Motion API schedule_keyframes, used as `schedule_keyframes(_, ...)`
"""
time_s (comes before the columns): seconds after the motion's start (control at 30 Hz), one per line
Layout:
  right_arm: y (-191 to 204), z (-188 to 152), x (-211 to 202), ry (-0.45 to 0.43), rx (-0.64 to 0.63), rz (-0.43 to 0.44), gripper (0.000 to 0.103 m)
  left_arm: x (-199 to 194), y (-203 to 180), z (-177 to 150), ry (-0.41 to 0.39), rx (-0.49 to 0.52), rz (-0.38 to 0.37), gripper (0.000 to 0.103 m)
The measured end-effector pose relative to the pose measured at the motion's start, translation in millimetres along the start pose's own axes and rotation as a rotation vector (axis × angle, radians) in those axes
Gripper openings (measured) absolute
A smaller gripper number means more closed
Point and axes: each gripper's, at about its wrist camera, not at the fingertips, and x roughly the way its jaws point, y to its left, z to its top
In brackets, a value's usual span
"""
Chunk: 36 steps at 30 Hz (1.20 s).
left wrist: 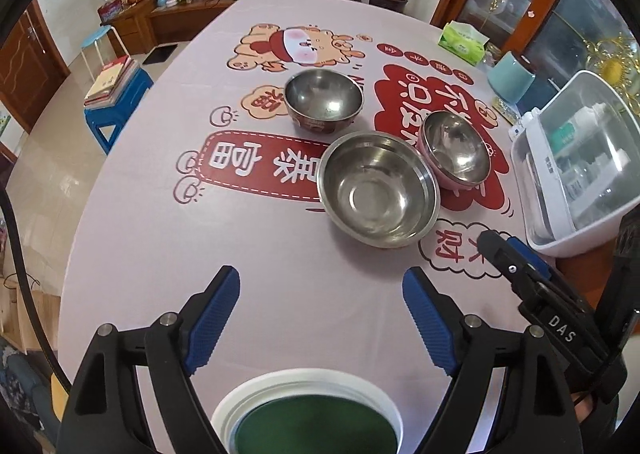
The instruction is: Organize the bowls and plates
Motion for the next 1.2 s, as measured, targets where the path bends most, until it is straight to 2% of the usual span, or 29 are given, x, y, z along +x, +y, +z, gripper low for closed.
schedule_keyframes(0.37, -22, 0, 51, 0.071, 0.015, 0.068, 0.074, 70, -10, 22, 0.071, -0.020, -0.003, 0.083)
schedule_keyframes(0.7, -34, -4, 76, 0.079, 0.032, 0.095, 0.073, 123, -4, 25, 0.113, -0.058, -0.044, 0.083)
schedule_keyframes(0.83, -39, -6, 81, 0.080, 0.042, 0.111, 0.060, 137, 0, 28, 0.109, -0.083, -0.051, 0.083)
schedule_keyframes(0.97, -44, -6, 86, 0.091, 0.053, 0.122, 0.036, 147, 2, 30, 0.113, -0.106, -0.051, 0.083)
schedule_keyframes(1.1, -49, -6, 88, 0.082, 0.073, 0.180, 0.024, 155, -3, 31, 0.123, -0.080, -0.050, 0.080)
schedule_keyframes(1.2, -49, -7, 88, 0.078, 0.065, 0.198, 0.020, 159, -7, 33, 0.126, -0.076, -0.045, 0.070)
